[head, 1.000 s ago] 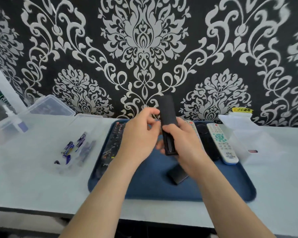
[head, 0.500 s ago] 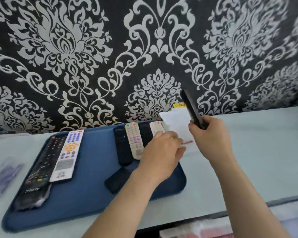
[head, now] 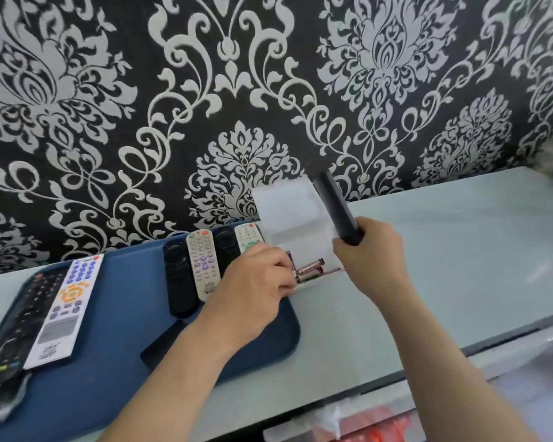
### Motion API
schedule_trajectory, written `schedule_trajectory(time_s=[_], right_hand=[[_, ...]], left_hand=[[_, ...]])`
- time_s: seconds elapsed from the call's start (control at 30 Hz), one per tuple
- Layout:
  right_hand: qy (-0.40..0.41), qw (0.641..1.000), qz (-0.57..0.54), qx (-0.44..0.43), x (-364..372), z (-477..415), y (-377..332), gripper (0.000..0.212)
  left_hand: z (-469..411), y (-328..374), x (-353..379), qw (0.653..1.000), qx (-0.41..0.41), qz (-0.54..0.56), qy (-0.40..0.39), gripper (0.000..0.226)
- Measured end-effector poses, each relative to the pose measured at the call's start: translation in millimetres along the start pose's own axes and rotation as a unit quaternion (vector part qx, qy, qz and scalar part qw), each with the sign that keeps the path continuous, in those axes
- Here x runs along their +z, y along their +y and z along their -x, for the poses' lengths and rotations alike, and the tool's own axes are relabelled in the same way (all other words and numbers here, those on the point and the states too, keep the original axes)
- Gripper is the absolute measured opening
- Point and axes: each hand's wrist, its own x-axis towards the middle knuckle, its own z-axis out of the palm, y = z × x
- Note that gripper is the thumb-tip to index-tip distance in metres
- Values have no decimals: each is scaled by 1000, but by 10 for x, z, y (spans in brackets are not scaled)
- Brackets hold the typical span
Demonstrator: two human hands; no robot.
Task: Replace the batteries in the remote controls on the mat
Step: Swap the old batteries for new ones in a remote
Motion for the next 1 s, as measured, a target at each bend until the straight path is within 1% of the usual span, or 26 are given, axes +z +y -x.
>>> schedule_trajectory(time_s=[0.07, 0.13, 0.2, 0.27, 0.33, 0.37, 0.47, 0.57, 0.6, 0.63, 0.7, 0.77, 0.83, 0.9, 0.97, 1.0], right_hand=[[23, 999, -20, -37, 32, 34, -21, 24], [38, 997, -34, -63, 60, 55, -31, 14], [51, 995, -41, -82, 84, 68, -37, 9], [56, 993, -46, -93, 97, 74, -43, 11], [57, 992, -47, -100, 98, 78, -51, 14], [57, 992, -47, -103, 96, 77, -52, 13], [60, 991, -54, -108, 96, 91, -59, 8], [65, 989, -63, -119, 96, 109, -67, 8], [65, 988, -68, -121, 95, 114, -71, 10], [62, 988, -72, -123, 92, 113, -67, 12], [58, 988, -75, -125, 78, 111, -56, 15], [57, 987, -71, -130, 73, 107, -50, 13], [62, 987, -65, -135, 73, 102, -44, 9], [64, 986, -66, -137, 80, 103, -46, 6], [64, 986, -70, -135, 81, 103, -42, 6], [62, 987, -72, -132, 81, 104, -39, 6]], left_hand=[[26, -1, 3, 1000, -16, 1, -14, 8], [35, -1, -34, 997, -66, 28, -18, 13], [39, 9, -101, 990, -125, 62, 10, 21], [31, 27, -157, 983, -163, 63, 53, 26], [-1, 67, -194, 983, -170, 38, 64, 26], [-30, 84, -196, 986, -156, 18, 56, 23], [-147, 110, -132, 994, -92, -63, -15, 15], [-309, 159, -9, 984, -68, -140, -81, 6], [-358, 170, 28, 980, -61, -162, -95, 5], [-398, 178, 66, 977, -59, -176, -109, 8], [-485, 163, 115, 973, -63, -174, -138, 12], [-573, 140, 105, 969, -82, -160, -172, 14], [-671, 131, 78, 951, -105, -163, -241, 15], [-728, 139, 44, 930, -120, -163, -306, 11], [-745, 152, 26, 927, -122, -154, -320, 9], [-732, 160, 3, 933, -123, -141, -306, 9]])
